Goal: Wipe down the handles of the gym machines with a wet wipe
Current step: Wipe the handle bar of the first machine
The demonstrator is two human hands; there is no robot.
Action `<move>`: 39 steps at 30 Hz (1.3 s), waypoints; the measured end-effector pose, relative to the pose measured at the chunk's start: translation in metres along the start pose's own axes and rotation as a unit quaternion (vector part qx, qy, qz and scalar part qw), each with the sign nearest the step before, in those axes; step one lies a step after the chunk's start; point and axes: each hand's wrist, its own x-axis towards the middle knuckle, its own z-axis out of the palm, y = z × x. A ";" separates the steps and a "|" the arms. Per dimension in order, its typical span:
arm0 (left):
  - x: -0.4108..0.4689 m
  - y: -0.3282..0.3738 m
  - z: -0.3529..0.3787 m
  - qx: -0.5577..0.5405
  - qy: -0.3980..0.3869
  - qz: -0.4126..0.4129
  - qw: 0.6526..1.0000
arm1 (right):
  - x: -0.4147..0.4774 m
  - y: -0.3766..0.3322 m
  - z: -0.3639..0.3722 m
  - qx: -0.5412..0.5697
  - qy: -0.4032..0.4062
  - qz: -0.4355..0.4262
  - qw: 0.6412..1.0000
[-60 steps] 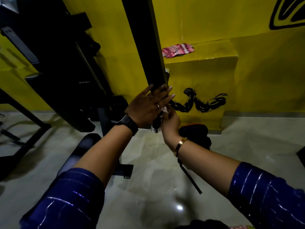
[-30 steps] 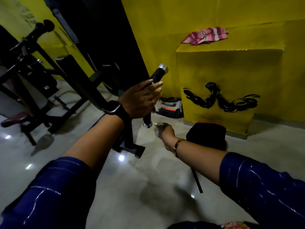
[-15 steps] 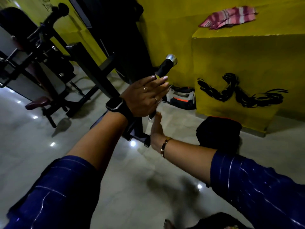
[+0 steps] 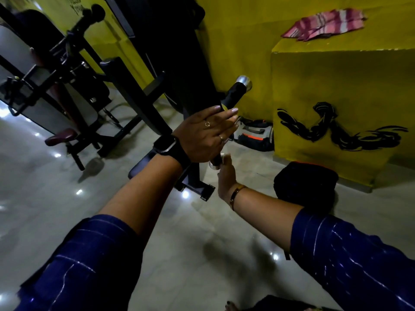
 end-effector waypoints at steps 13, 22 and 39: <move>-0.002 0.000 0.003 -0.007 0.020 -0.006 1.000 | 0.020 0.007 -0.013 0.090 -0.024 0.113 0.989; -0.001 0.000 0.002 -0.009 0.019 -0.004 1.000 | 0.028 -0.004 -0.012 0.195 -0.050 0.094 0.975; -0.002 0.003 0.001 -0.022 0.025 -0.025 0.999 | 0.048 -0.011 -0.024 0.119 -0.134 0.139 0.974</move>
